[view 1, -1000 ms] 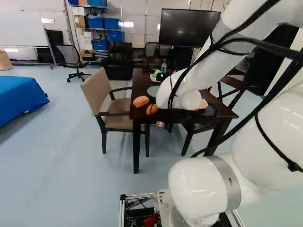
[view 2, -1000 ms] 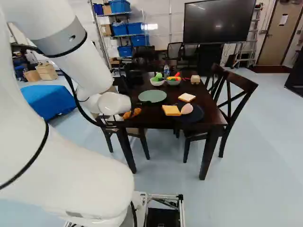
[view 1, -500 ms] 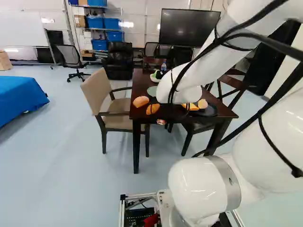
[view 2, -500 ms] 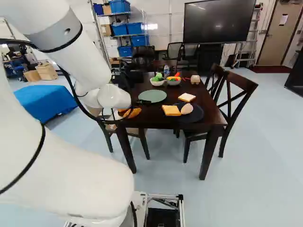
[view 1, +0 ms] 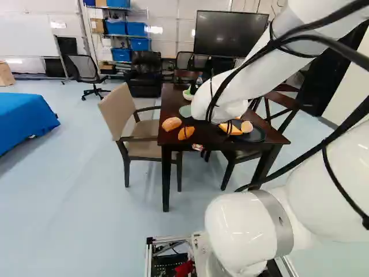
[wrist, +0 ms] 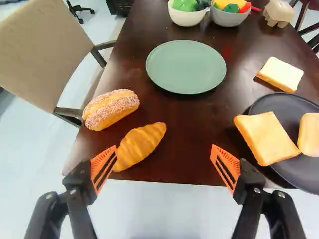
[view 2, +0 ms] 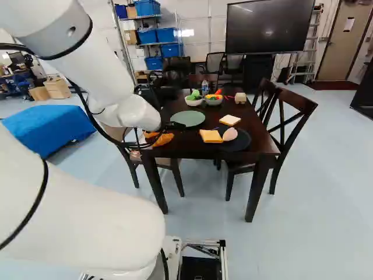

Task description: Move the croissant to the empty plate

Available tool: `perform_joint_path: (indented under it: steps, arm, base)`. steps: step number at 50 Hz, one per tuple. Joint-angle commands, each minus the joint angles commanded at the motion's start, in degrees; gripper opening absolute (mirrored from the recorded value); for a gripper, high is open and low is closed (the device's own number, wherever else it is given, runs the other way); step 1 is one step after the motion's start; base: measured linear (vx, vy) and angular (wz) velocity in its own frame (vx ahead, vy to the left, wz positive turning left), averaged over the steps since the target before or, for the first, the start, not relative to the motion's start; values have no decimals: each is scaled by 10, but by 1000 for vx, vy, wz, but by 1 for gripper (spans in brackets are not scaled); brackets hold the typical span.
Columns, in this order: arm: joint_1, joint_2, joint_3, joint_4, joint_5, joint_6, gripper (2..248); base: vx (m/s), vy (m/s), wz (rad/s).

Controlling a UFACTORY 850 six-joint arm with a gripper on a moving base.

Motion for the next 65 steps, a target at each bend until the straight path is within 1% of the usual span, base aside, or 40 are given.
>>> perform_joint_path:
  steps: [17,48,65]
  arm:
    - [0,16,-12,0,-65,0,247]
    - [-1,21,-51,1,-184,0,247]
    - [-1,21,-72,11,-226,0,247]
  base:
    - [0,0,0]
    - [0,0,0]
    - [0,0,0]
